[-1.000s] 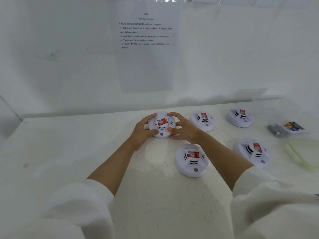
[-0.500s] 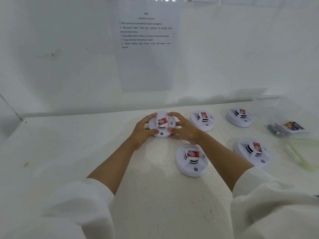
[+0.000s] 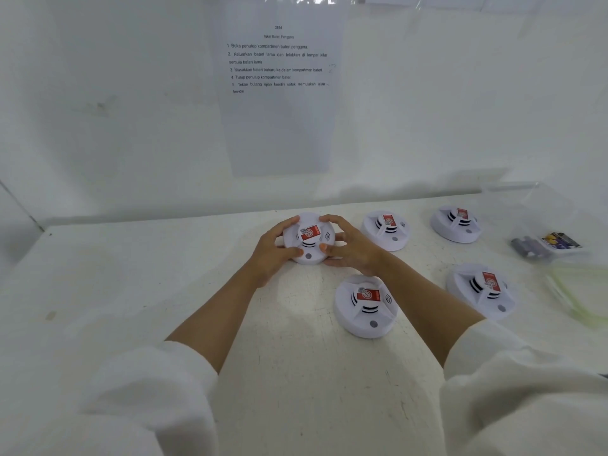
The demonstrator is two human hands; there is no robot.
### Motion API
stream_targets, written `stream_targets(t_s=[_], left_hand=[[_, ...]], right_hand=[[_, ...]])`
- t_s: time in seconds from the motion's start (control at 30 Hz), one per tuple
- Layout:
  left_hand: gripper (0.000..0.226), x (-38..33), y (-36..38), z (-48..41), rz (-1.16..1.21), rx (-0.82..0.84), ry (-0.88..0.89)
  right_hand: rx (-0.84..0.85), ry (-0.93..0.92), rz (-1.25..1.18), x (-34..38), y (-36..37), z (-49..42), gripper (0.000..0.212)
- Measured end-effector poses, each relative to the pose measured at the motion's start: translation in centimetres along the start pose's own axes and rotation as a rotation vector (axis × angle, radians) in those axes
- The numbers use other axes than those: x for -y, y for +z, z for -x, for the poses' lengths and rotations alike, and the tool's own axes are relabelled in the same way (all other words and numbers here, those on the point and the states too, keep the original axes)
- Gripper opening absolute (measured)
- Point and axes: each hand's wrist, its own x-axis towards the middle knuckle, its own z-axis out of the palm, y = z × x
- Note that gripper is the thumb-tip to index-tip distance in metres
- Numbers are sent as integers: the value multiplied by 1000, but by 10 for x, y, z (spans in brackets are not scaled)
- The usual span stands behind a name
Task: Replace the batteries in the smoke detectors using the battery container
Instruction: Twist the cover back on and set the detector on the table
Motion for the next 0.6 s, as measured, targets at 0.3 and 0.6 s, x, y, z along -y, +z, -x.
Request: stream_targets(t_s=[0.3, 0.6], left_hand=[[63, 1, 1, 0, 27, -4, -5], [62, 2, 1, -2, 23, -7, 1]], right_hand=[[-5, 4, 3, 1, 1, 0, 50], [-15, 9, -5, 2, 2, 0, 51]])
